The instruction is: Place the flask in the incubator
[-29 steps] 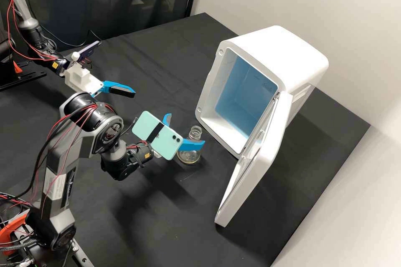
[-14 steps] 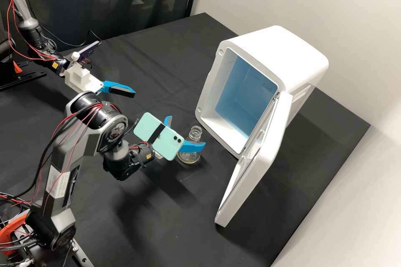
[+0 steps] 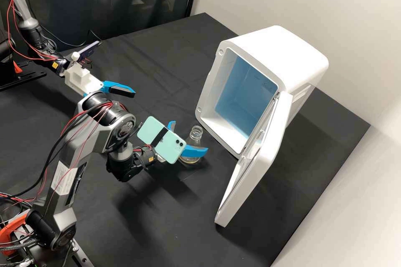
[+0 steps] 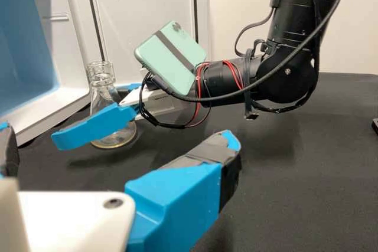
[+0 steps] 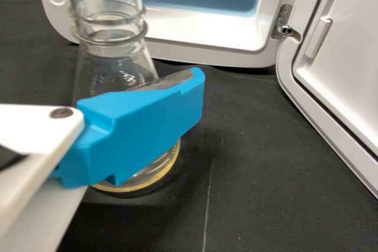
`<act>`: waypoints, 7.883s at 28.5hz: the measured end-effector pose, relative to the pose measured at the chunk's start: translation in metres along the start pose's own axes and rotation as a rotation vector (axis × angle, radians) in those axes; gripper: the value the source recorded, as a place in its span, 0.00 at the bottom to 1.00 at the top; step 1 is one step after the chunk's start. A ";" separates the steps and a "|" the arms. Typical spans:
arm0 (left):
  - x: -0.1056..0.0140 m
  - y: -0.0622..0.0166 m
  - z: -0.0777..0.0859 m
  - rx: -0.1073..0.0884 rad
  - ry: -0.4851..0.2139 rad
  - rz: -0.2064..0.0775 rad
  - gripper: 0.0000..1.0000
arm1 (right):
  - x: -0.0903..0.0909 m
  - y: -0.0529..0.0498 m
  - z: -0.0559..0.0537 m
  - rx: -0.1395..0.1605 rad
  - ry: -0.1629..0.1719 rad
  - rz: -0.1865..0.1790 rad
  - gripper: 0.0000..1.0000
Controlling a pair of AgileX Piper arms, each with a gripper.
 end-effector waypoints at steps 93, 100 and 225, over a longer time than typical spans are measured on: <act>0.000 -0.0005 0.002 0.002 -0.010 -0.002 1.00 | 0.008 0.011 0.025 0.085 -0.052 -0.002 0.00; 0.000 -0.0005 0.002 0.002 -0.010 -0.002 1.00 | 0.008 0.010 0.026 0.086 -0.050 0.001 0.00; 0.002 -0.0044 -0.026 -0.045 0.102 -0.008 1.00 | 0.064 0.087 -0.070 0.074 0.046 0.183 0.00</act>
